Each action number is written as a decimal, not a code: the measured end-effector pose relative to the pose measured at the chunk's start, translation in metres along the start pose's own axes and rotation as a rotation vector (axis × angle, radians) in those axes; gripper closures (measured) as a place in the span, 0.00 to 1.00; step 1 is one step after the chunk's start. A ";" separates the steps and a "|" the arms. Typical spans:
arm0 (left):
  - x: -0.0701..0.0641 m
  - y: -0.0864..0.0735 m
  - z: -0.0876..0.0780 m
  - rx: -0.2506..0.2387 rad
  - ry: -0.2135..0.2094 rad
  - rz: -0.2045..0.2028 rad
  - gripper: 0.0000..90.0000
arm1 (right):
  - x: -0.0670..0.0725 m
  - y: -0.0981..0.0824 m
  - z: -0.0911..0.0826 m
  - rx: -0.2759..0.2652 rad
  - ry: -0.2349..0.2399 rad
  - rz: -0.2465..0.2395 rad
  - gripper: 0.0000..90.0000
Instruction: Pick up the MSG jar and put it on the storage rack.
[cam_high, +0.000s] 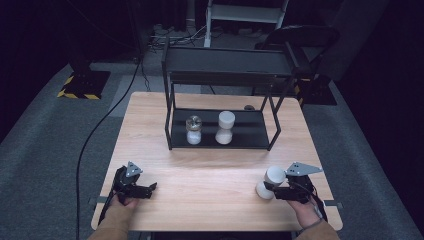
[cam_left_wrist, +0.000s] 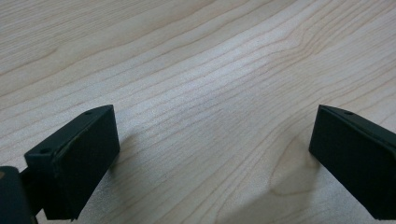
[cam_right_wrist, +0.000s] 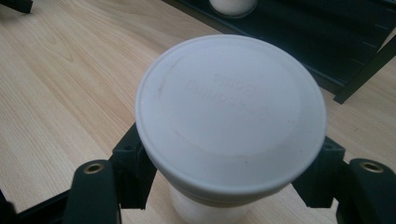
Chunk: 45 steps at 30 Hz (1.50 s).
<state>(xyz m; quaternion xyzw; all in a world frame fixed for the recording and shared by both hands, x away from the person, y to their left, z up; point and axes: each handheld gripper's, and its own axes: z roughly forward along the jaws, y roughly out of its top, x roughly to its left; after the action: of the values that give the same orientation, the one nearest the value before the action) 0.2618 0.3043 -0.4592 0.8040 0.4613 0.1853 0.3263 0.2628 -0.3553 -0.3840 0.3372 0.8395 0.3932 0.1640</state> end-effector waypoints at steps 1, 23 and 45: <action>0.000 0.000 0.000 -0.001 0.001 -0.002 0.01 | 0.000 0.001 0.000 0.002 0.001 -0.002 0.37; -0.003 0.000 0.001 -0.002 0.009 -0.010 0.01 | -0.020 0.049 -0.007 -0.027 0.002 -0.038 0.38; -0.003 0.001 0.001 -0.002 0.009 -0.009 0.01 | -0.052 0.115 0.002 -0.045 0.002 -0.035 0.38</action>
<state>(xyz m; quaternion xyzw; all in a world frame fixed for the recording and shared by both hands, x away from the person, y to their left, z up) 0.2613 0.3014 -0.4594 0.8007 0.4664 0.1878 0.3257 0.3520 -0.3369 -0.2963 0.3181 0.8364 0.4094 0.1777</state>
